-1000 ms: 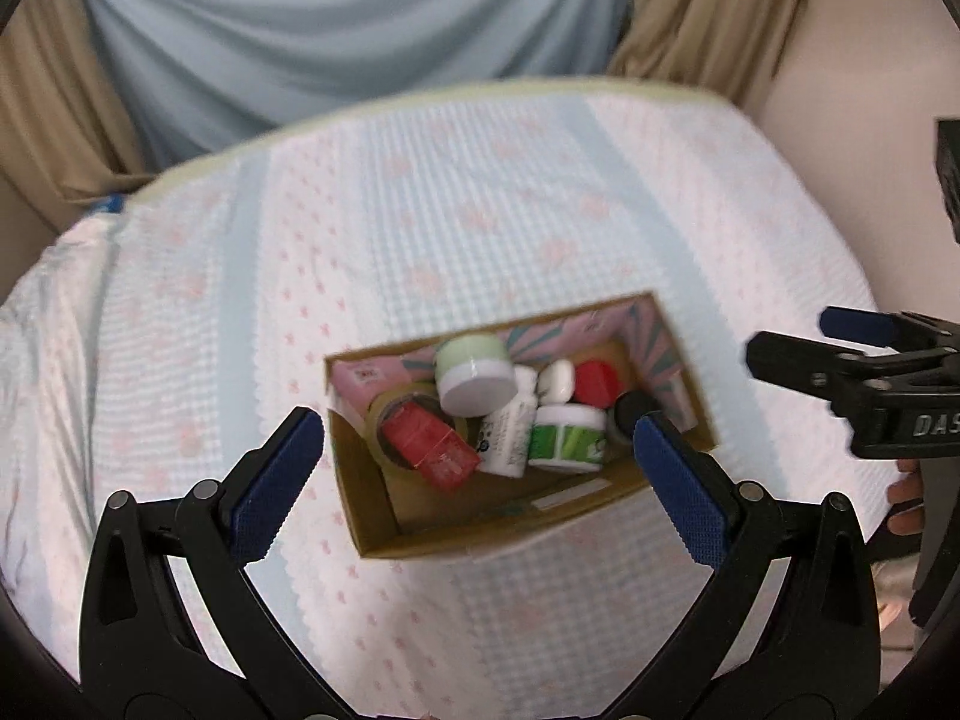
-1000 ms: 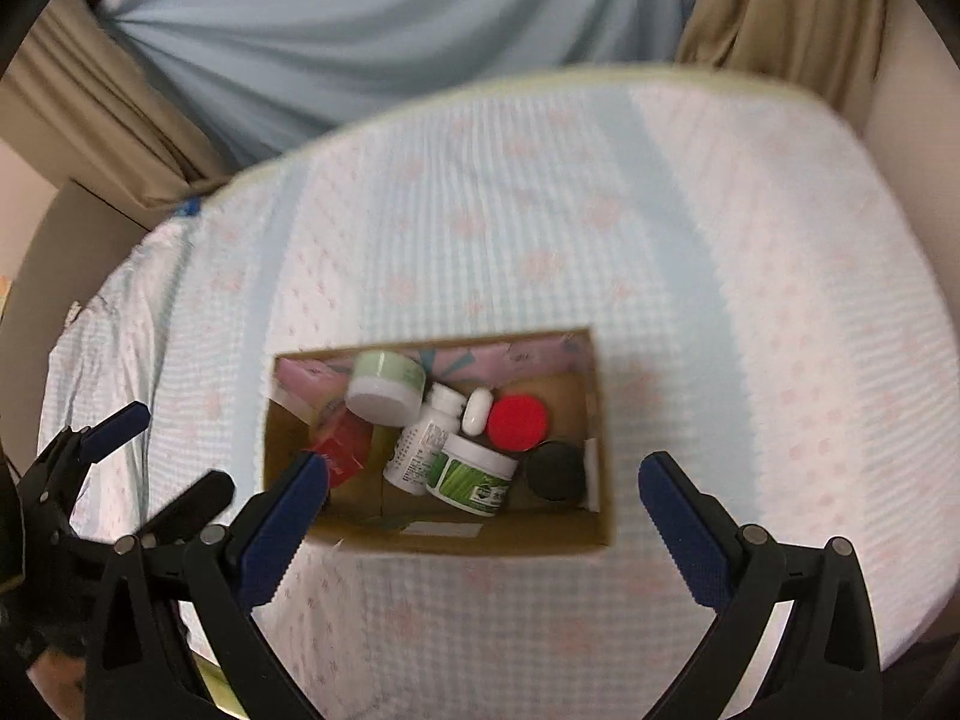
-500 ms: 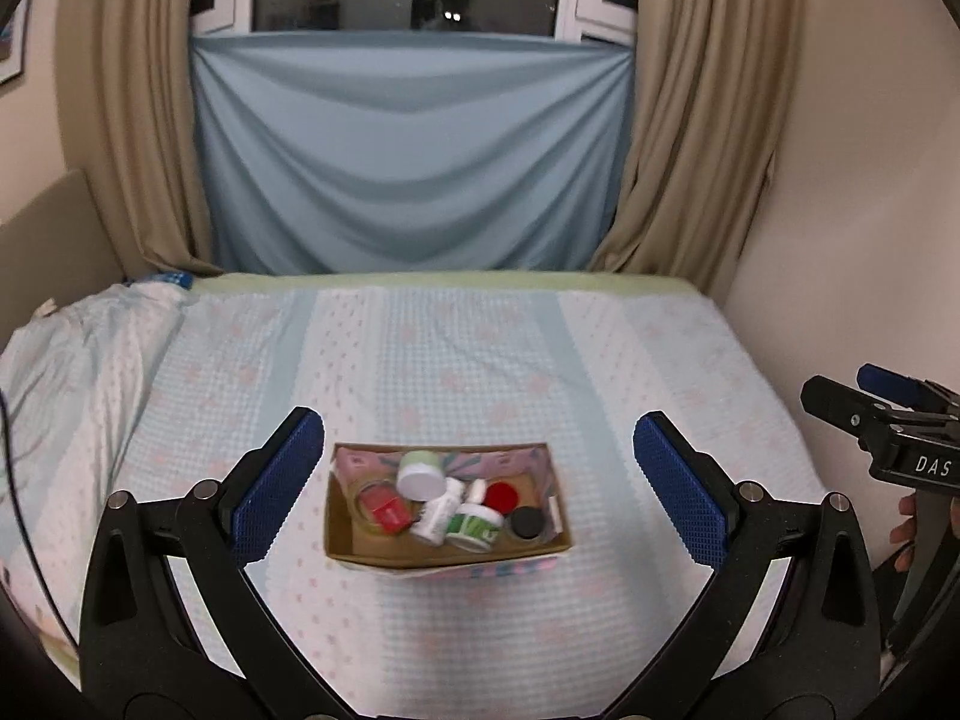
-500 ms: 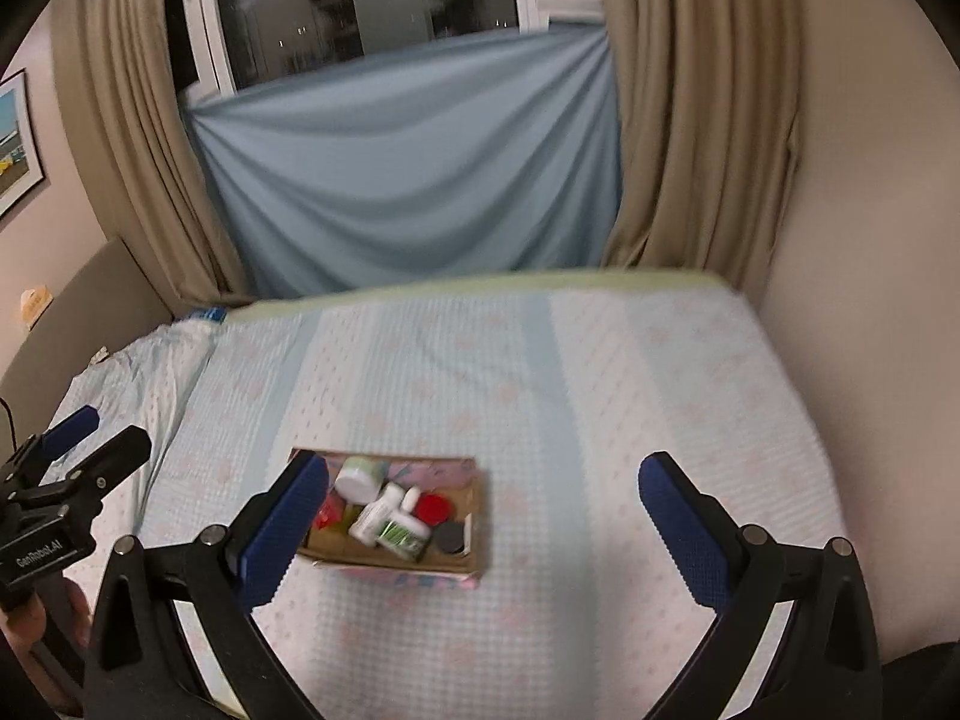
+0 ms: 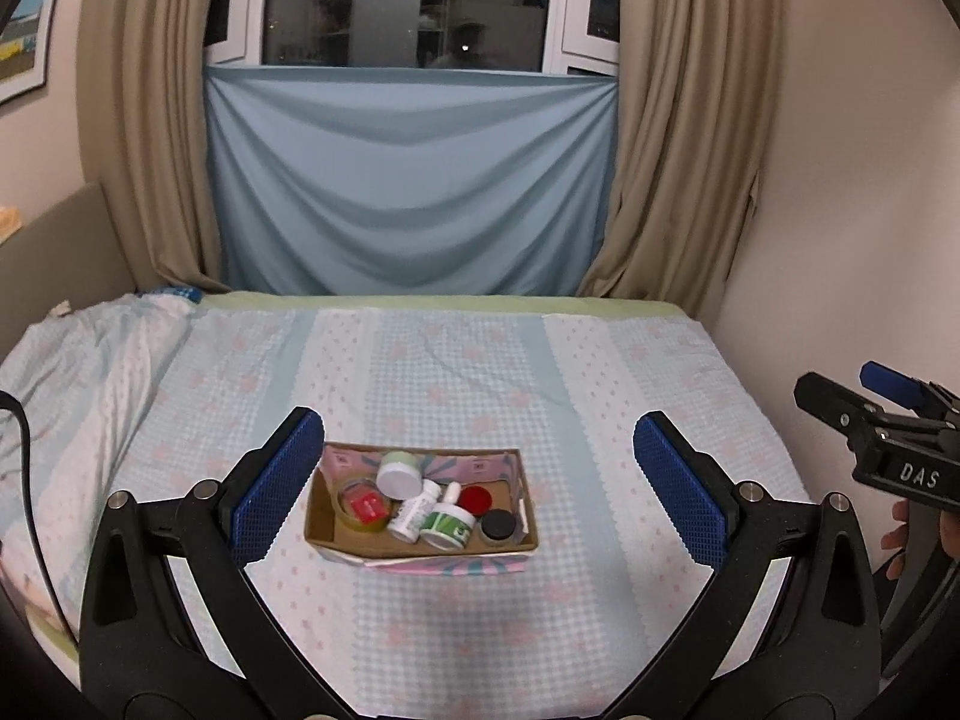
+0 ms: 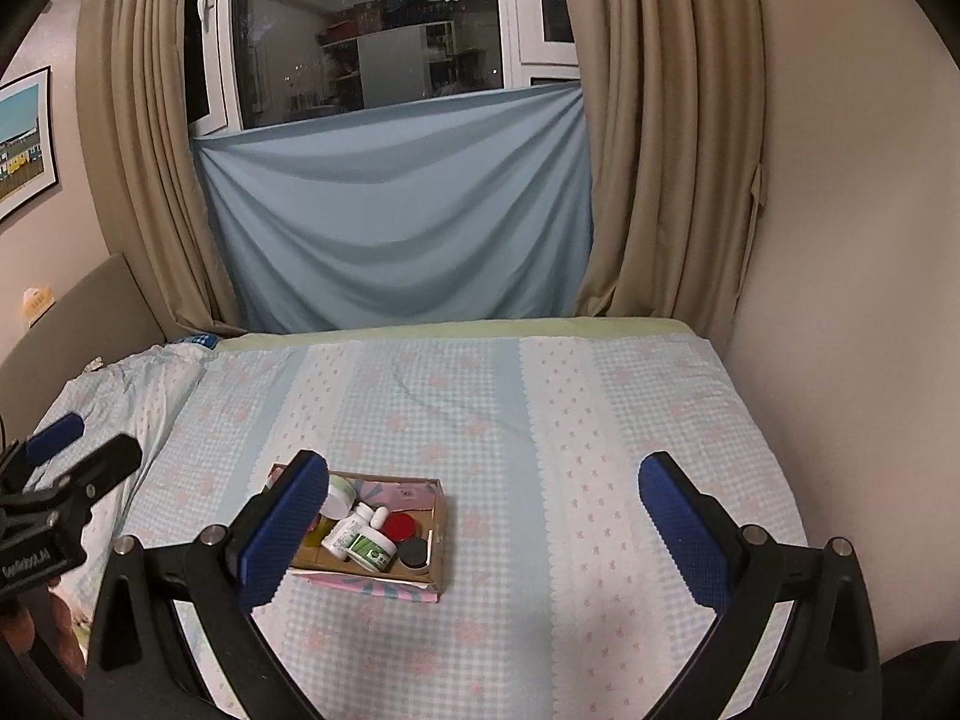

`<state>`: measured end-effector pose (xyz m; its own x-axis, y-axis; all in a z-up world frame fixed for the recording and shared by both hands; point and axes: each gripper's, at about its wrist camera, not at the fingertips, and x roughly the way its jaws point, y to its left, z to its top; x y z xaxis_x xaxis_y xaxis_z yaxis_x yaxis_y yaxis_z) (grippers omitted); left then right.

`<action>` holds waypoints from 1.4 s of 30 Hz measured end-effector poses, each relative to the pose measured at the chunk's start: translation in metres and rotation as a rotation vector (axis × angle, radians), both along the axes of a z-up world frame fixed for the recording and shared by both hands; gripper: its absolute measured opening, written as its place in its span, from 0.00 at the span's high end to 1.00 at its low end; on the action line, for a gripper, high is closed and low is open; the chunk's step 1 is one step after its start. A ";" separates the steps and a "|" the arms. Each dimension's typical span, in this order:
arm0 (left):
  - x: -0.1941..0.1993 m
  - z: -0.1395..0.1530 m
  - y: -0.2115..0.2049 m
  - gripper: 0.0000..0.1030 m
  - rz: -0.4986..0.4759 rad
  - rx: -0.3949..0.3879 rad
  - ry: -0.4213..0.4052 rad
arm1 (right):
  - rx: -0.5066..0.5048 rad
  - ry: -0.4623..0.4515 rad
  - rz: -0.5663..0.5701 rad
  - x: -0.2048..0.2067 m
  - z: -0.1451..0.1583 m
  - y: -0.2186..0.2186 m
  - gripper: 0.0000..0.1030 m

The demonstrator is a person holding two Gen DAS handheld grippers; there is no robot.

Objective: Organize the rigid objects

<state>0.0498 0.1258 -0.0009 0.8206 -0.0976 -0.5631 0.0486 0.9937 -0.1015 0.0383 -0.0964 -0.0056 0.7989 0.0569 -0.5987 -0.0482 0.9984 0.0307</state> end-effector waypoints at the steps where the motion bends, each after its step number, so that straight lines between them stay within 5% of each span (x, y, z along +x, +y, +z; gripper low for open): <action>1: -0.002 0.001 -0.001 0.00 -0.001 -0.002 -0.004 | -0.004 -0.007 -0.003 -0.002 0.002 -0.001 0.00; 42: -0.025 0.014 -0.012 0.00 0.016 0.061 -0.062 | 0.000 -0.032 -0.003 -0.018 0.009 0.002 0.00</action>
